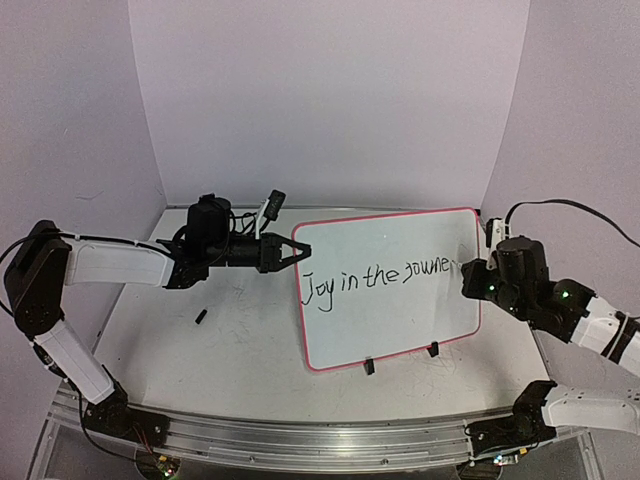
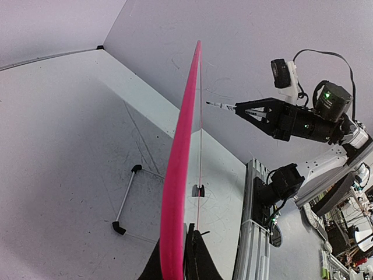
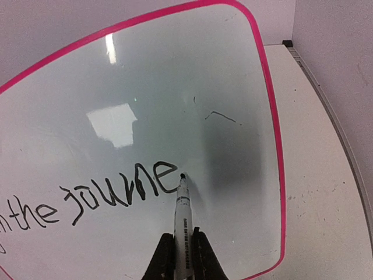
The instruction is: Write a sentence on the whiteboard
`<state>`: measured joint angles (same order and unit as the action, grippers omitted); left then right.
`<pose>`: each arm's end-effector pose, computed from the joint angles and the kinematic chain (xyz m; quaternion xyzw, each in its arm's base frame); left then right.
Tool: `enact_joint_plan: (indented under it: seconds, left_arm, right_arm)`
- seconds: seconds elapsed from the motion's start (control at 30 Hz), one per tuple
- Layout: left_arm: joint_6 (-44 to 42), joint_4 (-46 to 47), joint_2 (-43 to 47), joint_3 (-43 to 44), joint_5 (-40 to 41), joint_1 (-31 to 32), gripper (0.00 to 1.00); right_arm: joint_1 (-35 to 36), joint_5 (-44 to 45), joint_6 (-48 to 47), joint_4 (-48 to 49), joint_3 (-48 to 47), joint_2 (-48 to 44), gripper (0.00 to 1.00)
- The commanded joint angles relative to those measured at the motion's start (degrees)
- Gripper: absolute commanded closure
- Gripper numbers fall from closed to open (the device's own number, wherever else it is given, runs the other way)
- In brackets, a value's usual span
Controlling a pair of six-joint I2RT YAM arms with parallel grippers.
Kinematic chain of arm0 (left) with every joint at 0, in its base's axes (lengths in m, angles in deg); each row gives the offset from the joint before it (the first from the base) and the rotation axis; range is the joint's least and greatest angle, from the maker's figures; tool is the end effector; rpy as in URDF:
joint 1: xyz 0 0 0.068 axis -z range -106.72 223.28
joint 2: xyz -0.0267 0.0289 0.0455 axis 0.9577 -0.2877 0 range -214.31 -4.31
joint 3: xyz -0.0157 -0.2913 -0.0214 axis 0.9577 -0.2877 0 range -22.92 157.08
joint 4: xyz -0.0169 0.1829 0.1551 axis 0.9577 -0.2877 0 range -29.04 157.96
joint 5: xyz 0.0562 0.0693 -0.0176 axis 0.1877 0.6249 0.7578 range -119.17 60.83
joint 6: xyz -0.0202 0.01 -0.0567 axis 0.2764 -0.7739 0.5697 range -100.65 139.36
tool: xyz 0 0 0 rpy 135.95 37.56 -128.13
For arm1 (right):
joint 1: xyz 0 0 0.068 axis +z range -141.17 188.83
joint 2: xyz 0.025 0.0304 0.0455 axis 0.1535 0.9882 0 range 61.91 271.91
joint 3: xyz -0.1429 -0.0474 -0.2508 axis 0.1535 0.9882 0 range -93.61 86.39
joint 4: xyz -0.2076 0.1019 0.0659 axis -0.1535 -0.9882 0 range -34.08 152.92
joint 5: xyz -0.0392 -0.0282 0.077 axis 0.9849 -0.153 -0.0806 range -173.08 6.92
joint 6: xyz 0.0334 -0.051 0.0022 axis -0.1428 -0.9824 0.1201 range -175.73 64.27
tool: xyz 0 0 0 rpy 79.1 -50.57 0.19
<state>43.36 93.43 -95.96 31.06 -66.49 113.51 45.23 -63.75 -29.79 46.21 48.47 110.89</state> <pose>0.2483 -0.2463 0.2860 0.3030 0.7016 -0.5272 0.3715 0.1432 0.0869 0.2897 0.0095 0.8484 0.1407 0.5103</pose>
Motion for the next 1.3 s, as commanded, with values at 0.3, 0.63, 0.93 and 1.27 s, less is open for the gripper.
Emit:
enact_joint_plan:
  seconds: [0.3,0.63,0.93,1.27]
  left_arm:
    - [-5.4,-6.2,-0.5,-1.5,7.6,0.5,1.00]
    - [-5.3,-6.2,-1.2,-1.1,7.6,0.5,1.00]
    - [-5.4,-6.2,-1.2,-1.0,7.5,0.6,1.00]
    - [-5.3,-6.2,-1.2,-0.9,7.5,0.6,1.00]
  right_arm:
    - [-3.5,-4.2,-1.6,3.7,-0.4,-0.6,1.00]
    - [-4.2,-4.7,-2.0,5.1,-0.4,0.9,1.00]
    - [-4.3,-4.1,-1.0,4.1,1.6,1.3,1.00]
    - [-4.3,-4.0,0.0,1.5,3.1,0.4,1.00]
